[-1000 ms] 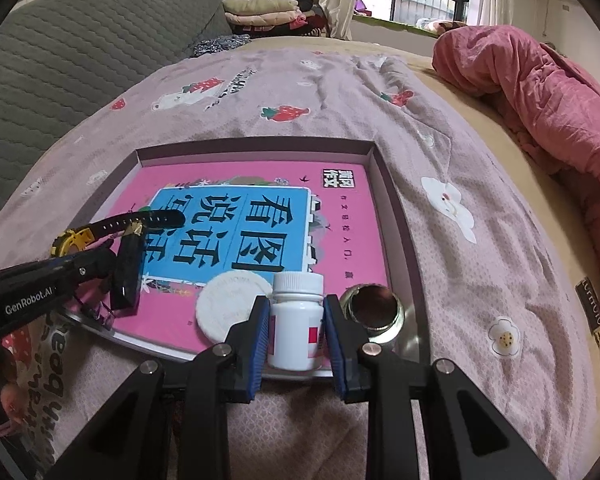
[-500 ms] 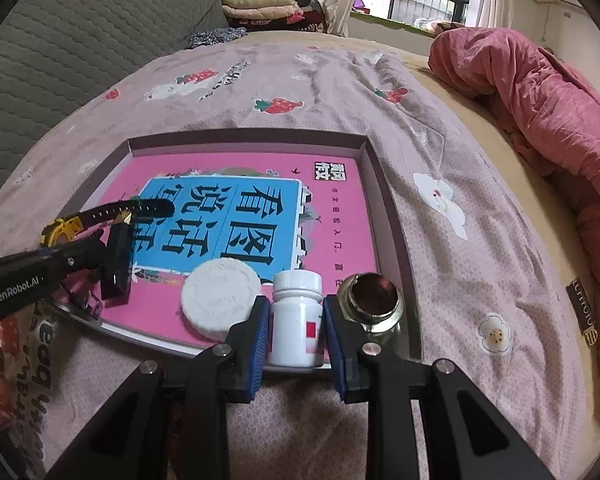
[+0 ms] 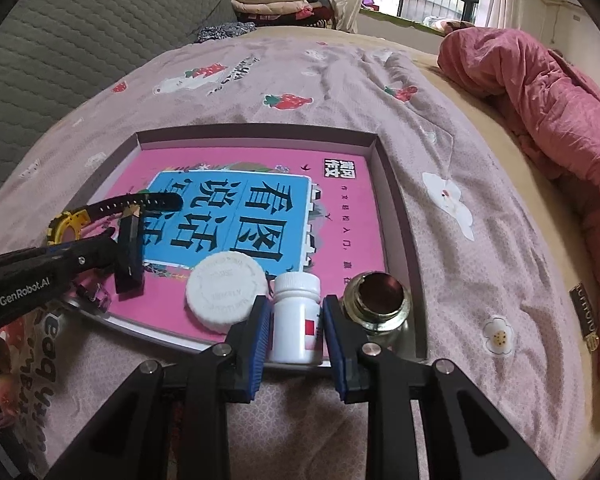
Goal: Organize rigid objects
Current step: 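Lower the clip into the box with the left gripper while the right lowers the pill bottle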
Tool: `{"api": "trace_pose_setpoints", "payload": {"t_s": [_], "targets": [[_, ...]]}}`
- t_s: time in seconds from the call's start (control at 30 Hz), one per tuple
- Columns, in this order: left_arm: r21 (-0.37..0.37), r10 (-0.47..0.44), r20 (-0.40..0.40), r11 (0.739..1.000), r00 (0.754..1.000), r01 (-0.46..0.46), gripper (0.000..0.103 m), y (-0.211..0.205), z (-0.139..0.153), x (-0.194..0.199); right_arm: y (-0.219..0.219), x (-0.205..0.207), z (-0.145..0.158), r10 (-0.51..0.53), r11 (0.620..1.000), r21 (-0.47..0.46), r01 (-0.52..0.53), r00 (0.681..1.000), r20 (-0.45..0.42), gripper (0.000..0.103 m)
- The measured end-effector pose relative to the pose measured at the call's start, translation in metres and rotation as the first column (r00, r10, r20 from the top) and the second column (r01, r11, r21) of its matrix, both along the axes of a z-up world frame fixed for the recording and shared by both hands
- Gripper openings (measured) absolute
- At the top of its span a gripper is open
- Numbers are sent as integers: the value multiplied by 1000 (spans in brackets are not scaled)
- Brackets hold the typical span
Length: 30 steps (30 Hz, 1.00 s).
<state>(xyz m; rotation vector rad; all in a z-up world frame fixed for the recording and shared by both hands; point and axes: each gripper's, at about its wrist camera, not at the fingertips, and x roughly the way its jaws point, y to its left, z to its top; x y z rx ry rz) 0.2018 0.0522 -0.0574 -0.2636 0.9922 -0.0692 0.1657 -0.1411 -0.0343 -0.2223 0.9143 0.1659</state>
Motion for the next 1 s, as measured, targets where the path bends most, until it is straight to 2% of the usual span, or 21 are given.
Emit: {"api": "trace_pose_setpoints", "payload": {"t_s": [0.5,1.0], "targets": [[10,-16,-18,1000,1000,16,16,-2,-1,1,-9,1,4,-31,998,59,34,998,-50,28],[1,-21,-30,1000,999,21,16,-5,-3,0,-15,-17,16,-20,993,118,24,999,-33,28]]}}
